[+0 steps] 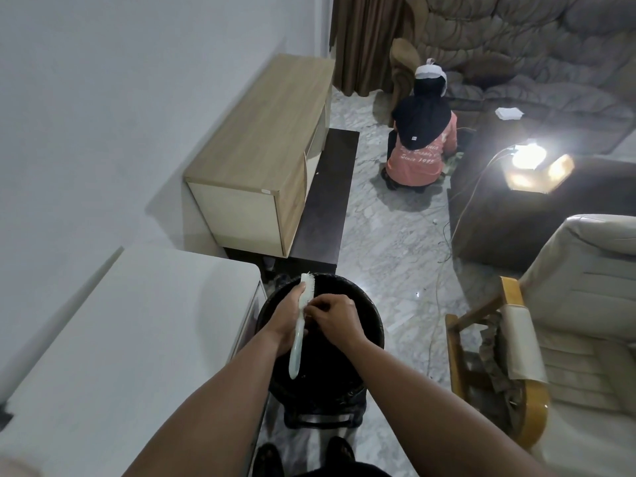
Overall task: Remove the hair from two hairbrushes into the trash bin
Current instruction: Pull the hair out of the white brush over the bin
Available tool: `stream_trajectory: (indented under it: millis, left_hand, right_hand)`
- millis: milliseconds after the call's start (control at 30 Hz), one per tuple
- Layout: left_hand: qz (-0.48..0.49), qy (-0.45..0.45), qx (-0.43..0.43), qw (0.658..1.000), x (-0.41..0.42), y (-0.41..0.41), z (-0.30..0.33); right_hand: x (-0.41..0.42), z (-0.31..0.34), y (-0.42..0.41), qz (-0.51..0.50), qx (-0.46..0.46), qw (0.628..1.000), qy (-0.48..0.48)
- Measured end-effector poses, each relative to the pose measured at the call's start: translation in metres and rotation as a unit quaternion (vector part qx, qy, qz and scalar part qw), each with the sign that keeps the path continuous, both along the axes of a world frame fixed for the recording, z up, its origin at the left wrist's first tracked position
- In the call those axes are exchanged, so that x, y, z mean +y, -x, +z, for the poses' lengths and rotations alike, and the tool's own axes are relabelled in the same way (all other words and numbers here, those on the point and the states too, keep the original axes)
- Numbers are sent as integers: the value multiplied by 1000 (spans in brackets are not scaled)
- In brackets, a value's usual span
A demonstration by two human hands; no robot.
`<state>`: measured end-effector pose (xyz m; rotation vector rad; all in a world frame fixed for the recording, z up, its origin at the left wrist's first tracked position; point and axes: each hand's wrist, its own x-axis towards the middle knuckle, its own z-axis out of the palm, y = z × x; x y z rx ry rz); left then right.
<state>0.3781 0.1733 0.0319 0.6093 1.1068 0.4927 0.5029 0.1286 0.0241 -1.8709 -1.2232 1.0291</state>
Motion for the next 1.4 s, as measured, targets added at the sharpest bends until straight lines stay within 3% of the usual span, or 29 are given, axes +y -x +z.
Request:
stream_trajectory:
  millis: [100,167,267,433,600,700,800,967,1100,1233,1400]
  left_hand:
    - [-27,-20,69,997,-1,0,-7]
    - [1,-50,98,994,-3,-2,-3]
    - [37,-49,109,992,-1,13,12]
    - [33,-10,74,997,7,31,4]
    - [-4,8,46,999,-5,22,8]
    - [-78,14,37,996,-12,14,9]
    - [-128,24,14,991,-15,14,12]
    - [-189,61,49,979,-11,20,20]
    - [-223,38,126,966,-9,24,23]
    - [-283,60,159,944,-7,38,26]
    - [-217,36,167,961,-10,46,17]
  right_hand:
    - [-2,-2,-3,-38,93,994,33]
    - [-4,-10,-9,-139,139,978,69]
    - [-15,-29,-42,-251,120,953,124]
    - [-24,-40,-65,-172,3,971,164]
    - [-1,-35,-36,-74,78,989,107]
    - [10,-10,-15,-101,205,970,79]
    - [16,-16,-16,-169,251,950,72]
    - [9,-30,-25,-203,136,964,104]
    - [10,-30,-13,-221,75,963,135]
    - [15,-30,-37,-280,104,943,144]
    - [11,-25,-68,-314,133,935,99]
